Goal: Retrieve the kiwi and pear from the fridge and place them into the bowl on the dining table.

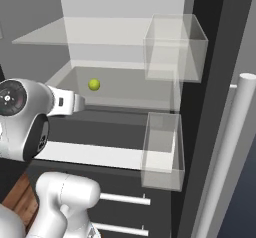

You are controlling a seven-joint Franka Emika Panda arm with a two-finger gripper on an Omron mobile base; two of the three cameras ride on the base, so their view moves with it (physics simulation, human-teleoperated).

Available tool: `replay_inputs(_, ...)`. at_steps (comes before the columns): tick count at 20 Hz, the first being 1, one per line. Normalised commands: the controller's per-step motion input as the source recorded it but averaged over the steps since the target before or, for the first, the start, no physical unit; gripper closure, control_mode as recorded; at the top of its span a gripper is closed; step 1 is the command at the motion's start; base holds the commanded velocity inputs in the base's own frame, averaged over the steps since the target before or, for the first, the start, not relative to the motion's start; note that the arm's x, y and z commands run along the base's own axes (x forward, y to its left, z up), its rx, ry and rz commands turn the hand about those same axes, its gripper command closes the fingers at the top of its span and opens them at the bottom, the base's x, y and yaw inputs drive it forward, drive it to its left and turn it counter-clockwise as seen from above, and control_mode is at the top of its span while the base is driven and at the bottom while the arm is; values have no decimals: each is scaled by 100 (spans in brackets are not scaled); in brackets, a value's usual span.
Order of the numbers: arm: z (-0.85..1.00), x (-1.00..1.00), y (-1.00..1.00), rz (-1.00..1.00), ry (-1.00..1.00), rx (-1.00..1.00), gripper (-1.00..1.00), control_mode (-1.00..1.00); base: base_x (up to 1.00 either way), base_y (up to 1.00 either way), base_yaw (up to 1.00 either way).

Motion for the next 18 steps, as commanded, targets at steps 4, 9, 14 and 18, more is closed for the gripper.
replay_inputs(4, -8, 18, 0, 0, -1, -4, -100, -100, 0, 0, 0)
replay_inputs(9, -6, 26, 0, 0, 0, -7, -100, -100, 0, 0, 0)
replay_inputs(14, 0, 26, -4, 0, 0, -2, -100, -100, 0, 0, 0)
replay_inputs(18, -1, 12, 0, 1, 0, 0, -100, -100, 0, 0, 0)
